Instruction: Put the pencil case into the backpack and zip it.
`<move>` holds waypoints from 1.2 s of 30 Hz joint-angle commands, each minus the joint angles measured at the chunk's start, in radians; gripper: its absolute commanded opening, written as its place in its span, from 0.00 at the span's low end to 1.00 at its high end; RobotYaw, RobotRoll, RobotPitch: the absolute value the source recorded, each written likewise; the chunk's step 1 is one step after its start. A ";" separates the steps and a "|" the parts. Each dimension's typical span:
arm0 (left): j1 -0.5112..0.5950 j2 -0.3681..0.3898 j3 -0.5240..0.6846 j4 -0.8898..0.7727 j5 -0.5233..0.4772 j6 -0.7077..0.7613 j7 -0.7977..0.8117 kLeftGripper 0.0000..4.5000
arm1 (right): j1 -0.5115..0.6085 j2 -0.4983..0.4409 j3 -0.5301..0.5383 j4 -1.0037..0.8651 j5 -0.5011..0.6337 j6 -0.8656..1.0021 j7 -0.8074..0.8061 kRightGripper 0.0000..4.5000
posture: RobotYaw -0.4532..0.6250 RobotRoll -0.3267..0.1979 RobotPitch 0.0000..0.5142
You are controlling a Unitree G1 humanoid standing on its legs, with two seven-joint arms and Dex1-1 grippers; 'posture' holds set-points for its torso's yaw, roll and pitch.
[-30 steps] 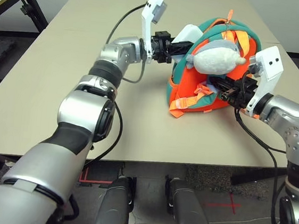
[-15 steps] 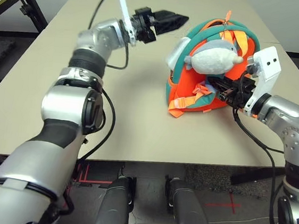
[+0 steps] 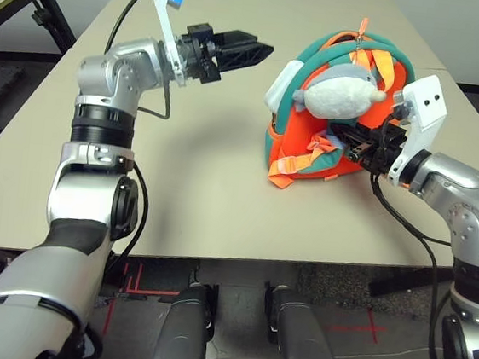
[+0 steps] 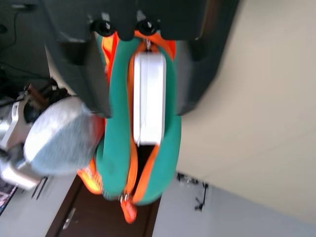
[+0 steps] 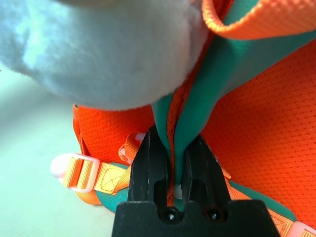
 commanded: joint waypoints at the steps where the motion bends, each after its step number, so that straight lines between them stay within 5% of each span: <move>1: 0.004 -0.006 -0.023 -0.026 -0.002 0.004 0.026 0.24 | 0.005 0.003 0.026 0.013 -0.005 0.003 0.015 0.02 | 0.24 0.62 0.21; 4: 0.005 -0.016 -0.038 -0.021 0.002 -0.003 0.036 0.00 | 0.004 0.004 0.026 0.014 -0.006 0.001 0.016 0.02 | 0.23 0.62 0.21; 24: -0.152 -0.228 -0.129 0.490 0.159 -0.327 0.051 0.00 | 0.012 0.007 0.010 -0.003 -0.013 0.008 -0.001 0.02 | 0.19 0.62 0.20; 32: -0.181 -0.195 -0.089 0.494 0.153 -0.340 0.005 0.00 | 0.025 0.011 0.007 -0.018 -0.011 0.013 -0.011 0.02 | 0.18 0.62 0.21; 36: -0.203 -0.138 -0.048 0.427 0.111 -0.281 -0.029 0.22 | 0.029 0.012 0.007 -0.018 -0.011 0.012 -0.011 0.02 | 0.18 0.62 0.21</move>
